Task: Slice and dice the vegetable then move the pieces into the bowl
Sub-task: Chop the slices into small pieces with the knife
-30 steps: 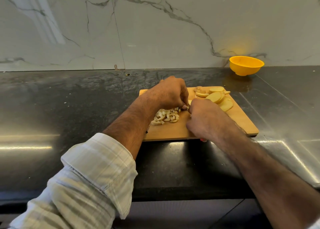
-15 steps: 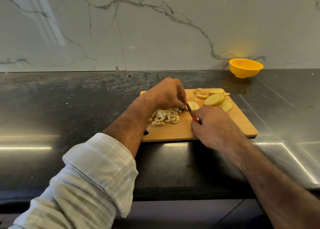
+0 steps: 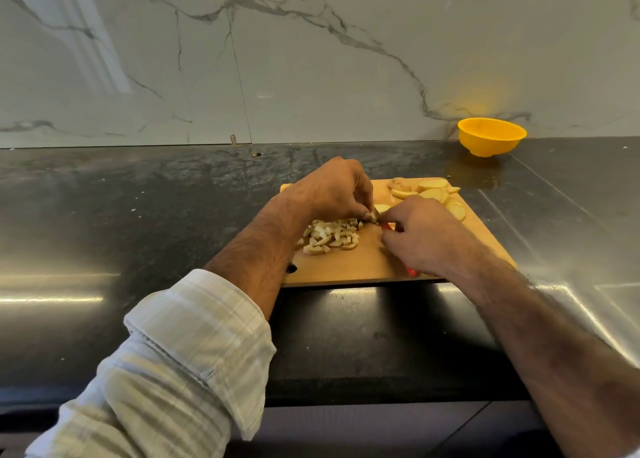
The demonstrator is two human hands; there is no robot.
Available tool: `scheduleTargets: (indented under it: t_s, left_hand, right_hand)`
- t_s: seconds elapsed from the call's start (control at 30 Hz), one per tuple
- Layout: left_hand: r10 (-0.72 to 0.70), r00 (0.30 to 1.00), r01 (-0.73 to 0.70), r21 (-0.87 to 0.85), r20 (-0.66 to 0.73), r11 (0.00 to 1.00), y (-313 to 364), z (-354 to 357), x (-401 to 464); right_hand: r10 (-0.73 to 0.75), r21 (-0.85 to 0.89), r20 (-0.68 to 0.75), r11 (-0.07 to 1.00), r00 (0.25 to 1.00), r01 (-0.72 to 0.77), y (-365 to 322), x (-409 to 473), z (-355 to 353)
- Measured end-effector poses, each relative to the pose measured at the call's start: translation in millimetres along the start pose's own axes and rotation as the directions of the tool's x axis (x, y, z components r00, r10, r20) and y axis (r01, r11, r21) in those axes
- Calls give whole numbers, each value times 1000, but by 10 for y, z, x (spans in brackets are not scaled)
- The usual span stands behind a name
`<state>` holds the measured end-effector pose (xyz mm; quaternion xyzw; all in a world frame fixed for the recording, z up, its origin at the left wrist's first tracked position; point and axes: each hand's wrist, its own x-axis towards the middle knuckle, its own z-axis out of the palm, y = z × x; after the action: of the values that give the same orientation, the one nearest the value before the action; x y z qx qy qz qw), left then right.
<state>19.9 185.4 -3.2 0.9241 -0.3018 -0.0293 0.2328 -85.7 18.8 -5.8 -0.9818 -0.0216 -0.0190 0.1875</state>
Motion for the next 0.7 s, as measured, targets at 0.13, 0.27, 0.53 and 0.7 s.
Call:
scheduleTargets:
  t_s: [0.13, 0.27, 0.53, 0.7]
  left_hand:
    - [40, 998, -41, 21, 43, 999, 29, 59, 21]
    - [55, 987, -59, 22, 150, 998, 95, 118, 43]
    - [64, 986, -79, 92, 155, 993, 93, 124, 62]
    - [33, 990, -59, 184, 139, 981, 115, 90, 56]
  right_hand:
    - [56, 194, -71, 980, 996, -41, 229, -292, -83]
    - [111, 155, -32, 982, 993, -105, 336, -371, -59]
    - [127, 14, 6, 992, 992, -127, 345, -342, -51]
    - [51, -25, 26, 998, 998, -50, 318, -149, -47]
